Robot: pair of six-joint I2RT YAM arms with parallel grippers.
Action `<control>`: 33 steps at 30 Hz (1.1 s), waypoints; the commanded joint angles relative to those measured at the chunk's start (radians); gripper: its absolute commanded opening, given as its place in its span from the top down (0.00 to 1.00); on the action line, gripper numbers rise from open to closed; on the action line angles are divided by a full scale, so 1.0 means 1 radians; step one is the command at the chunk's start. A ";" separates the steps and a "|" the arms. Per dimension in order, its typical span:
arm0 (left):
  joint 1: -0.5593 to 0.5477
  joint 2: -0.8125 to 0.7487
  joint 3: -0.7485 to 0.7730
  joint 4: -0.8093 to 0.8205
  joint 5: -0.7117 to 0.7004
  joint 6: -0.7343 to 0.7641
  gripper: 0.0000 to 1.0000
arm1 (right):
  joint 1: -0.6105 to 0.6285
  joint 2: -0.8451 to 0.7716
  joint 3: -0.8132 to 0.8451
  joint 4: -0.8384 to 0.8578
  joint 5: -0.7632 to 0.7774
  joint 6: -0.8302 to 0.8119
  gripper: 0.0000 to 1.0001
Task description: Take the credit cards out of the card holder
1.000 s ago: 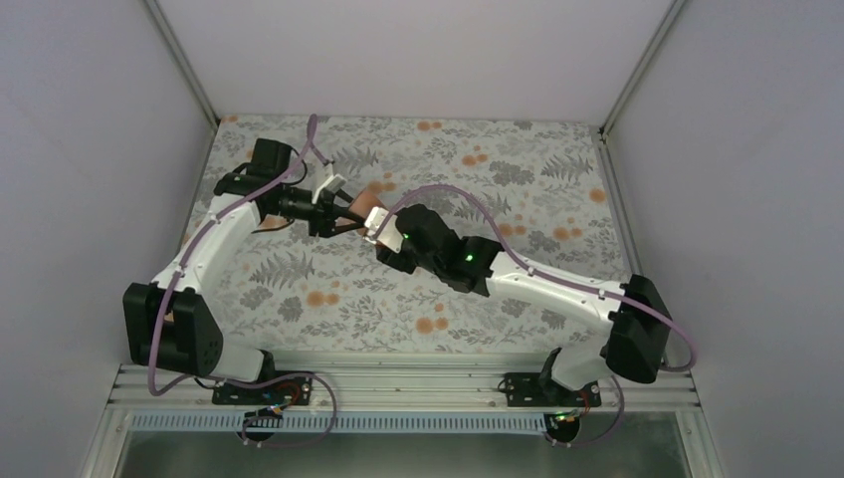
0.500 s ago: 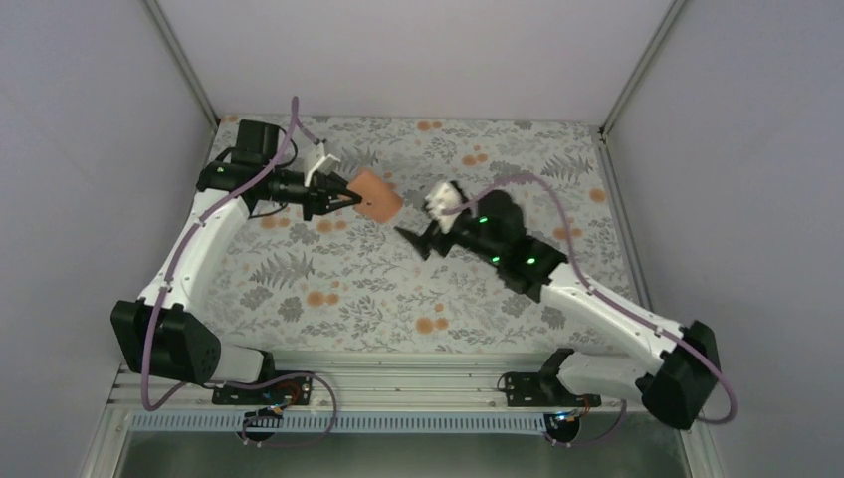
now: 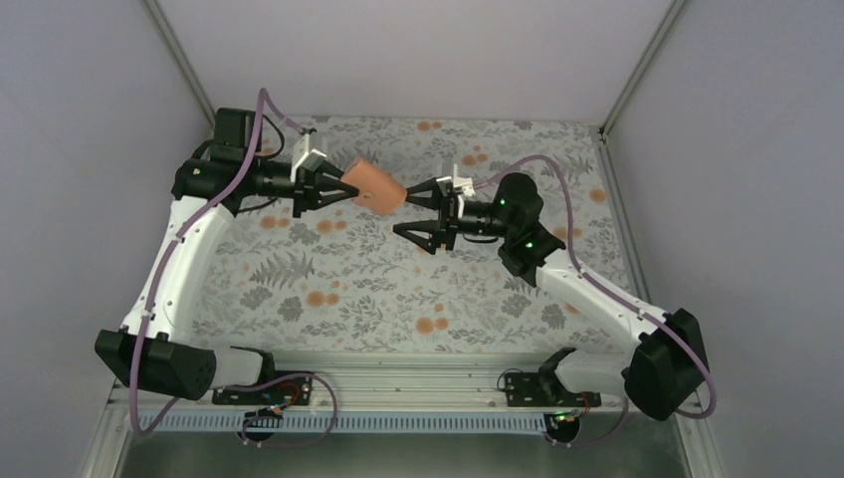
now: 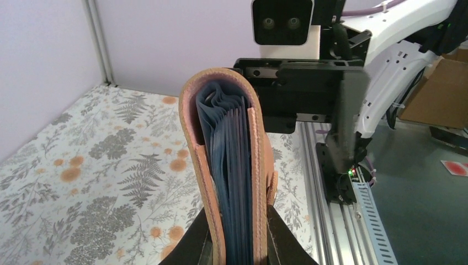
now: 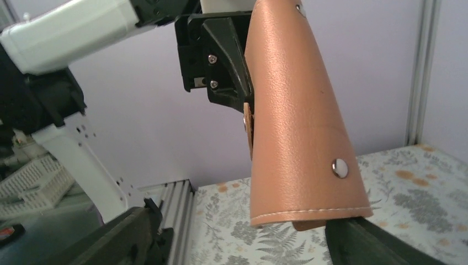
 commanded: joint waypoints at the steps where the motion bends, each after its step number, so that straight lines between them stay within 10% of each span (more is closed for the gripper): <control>1: -0.011 -0.021 0.020 -0.067 0.094 0.077 0.98 | -0.003 0.029 0.050 0.058 -0.096 0.032 0.25; 9: -0.024 -0.025 0.005 -0.105 0.139 0.136 0.98 | -0.001 0.053 0.099 0.003 -0.115 0.006 0.56; 13: -0.025 -0.024 -0.005 -0.111 0.138 0.146 0.98 | -0.002 0.045 0.118 -0.038 -0.134 -0.014 0.94; 17: -0.026 -0.025 -0.028 -0.106 0.099 0.149 0.97 | -0.003 0.011 0.148 -0.175 -0.094 -0.112 0.96; 22: -0.022 -0.032 -0.064 -0.106 -0.130 0.190 0.29 | -0.001 -0.018 0.223 -0.517 0.059 -0.300 0.96; 25: 0.011 -0.040 -0.075 -0.130 -0.243 0.265 0.05 | 0.014 -0.010 0.259 -0.717 0.193 -0.396 0.96; 33: -0.019 0.007 0.014 -0.342 -0.464 0.521 0.00 | 0.241 0.202 0.414 -1.118 0.598 -0.522 0.96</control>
